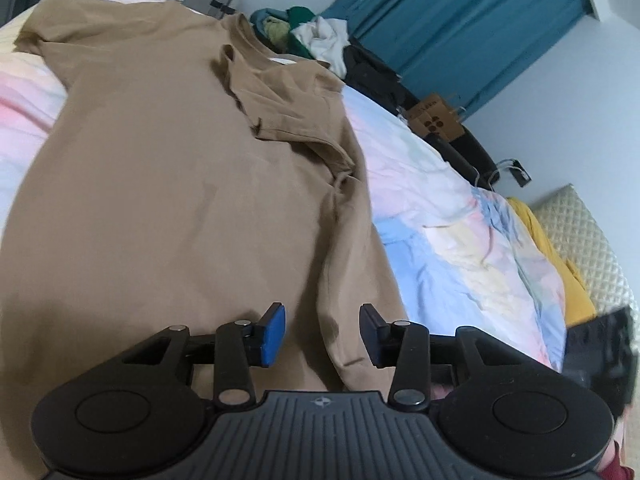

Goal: Fold clothes

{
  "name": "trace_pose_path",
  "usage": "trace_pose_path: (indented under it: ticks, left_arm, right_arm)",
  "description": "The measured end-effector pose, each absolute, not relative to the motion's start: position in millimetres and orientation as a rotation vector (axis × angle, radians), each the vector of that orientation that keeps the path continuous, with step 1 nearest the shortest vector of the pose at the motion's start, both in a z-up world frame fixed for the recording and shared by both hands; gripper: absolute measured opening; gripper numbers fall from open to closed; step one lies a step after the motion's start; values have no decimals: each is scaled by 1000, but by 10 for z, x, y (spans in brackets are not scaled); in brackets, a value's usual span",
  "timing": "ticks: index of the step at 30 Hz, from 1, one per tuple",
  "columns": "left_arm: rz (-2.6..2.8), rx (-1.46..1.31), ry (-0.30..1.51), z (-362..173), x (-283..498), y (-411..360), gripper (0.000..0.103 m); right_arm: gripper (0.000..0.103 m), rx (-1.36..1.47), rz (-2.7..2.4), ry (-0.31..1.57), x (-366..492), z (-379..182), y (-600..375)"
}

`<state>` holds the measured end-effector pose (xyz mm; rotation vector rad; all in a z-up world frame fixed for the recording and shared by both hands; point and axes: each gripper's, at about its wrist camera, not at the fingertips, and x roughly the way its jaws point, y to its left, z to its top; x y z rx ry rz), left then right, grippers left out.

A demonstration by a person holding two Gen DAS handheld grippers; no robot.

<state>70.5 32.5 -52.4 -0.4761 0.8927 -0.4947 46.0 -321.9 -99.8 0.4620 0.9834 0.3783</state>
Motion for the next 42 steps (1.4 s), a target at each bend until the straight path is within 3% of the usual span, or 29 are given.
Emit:
trace_pose_path:
  ticks: [2, 4, 7, 13, 20, 25, 33, 38, 42]
  left_arm:
    - [-486, -490, 880, -496, 691, 399, 44]
    - [-488, -512, 860, -448, 667, 497, 44]
    - [-492, -545, 827, -369, 622, 633, 44]
    - [-488, -601, 774, -229, 524, 872, 44]
    - [-450, -622, 769, -210, 463, 1060, 44]
    - [-417, -617, 760, -210, 463, 1092, 43]
    - [-398, -604, 760, -325, 601, 1001, 48]
    - [-401, -624, 769, -445, 675, 994, 62]
    - [-392, -694, 779, -532, 808, 993, 68]
  right_arm:
    - [52, 370, 408, 975, 317, -895, -3082]
    - [20, 282, 426, 967, 187, -815, -2955]
    - [7, 116, 448, 961, 13, -675, -2720]
    - [6, -218, 532, 983, -322, -473, -2185]
    - [7, -419, 626, 1168, -541, -899, -1732]
    - [10, -347, 665, 1155, -587, -589, -1839]
    - [10, 33, 453, 870, 85, 78, -2242]
    - [10, 238, 199, 761, 531, -255, -2493]
    - [10, 314, 155, 861, 595, -722, -2699]
